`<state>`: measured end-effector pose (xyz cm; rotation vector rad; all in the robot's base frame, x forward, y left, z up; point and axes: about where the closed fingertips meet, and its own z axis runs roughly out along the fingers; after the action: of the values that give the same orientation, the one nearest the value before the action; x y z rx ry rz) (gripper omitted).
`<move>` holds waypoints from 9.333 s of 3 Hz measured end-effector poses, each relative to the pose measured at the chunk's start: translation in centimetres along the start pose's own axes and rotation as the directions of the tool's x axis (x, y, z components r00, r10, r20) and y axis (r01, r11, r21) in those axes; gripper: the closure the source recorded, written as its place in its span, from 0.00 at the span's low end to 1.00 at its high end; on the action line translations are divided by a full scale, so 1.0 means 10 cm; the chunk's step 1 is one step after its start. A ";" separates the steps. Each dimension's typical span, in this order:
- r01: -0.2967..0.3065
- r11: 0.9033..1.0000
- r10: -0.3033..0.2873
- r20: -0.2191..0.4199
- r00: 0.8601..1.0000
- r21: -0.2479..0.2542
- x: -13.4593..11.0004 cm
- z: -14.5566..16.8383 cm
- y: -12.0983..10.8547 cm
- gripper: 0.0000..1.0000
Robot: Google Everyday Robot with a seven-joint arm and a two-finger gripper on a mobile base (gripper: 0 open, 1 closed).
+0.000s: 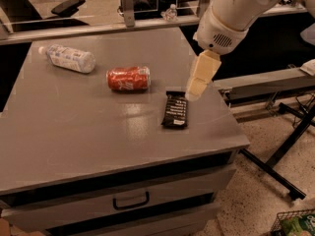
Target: Place coke can upright
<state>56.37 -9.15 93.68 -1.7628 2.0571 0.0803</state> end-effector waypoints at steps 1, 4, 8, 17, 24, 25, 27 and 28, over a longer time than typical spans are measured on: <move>0.000 1.000 0.000 0.000 1.000 0.000 0.00 0.00 0.00 0.00; 0.131 0.991 -0.132 -0.019 0.991 -0.019 -0.78 0.64 -0.60 0.00; 0.101 0.990 -0.114 -0.131 0.985 -0.101 -1.45 1.53 -0.32 0.00; -0.121 0.992 0.097 0.748 0.657 -0.022 -1.66 0.72 -0.92 1.00; -0.261 0.940 0.317 0.841 0.438 -0.218 -1.19 1.03 -0.91 0.00; -0.258 0.942 0.315 0.831 0.458 -0.215 -1.14 1.02 -0.90 0.00; -0.270 0.948 0.298 0.763 0.574 -0.167 -0.65 0.85 -0.84 0.00; -0.328 0.937 0.311 0.713 0.629 -0.119 -0.20 0.68 -0.80 0.00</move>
Offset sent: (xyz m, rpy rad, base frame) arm 0.0513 0.0384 -0.0081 -0.0207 -0.0426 0.0575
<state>66.13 -6.66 90.04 -1.0423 1.6971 0.7431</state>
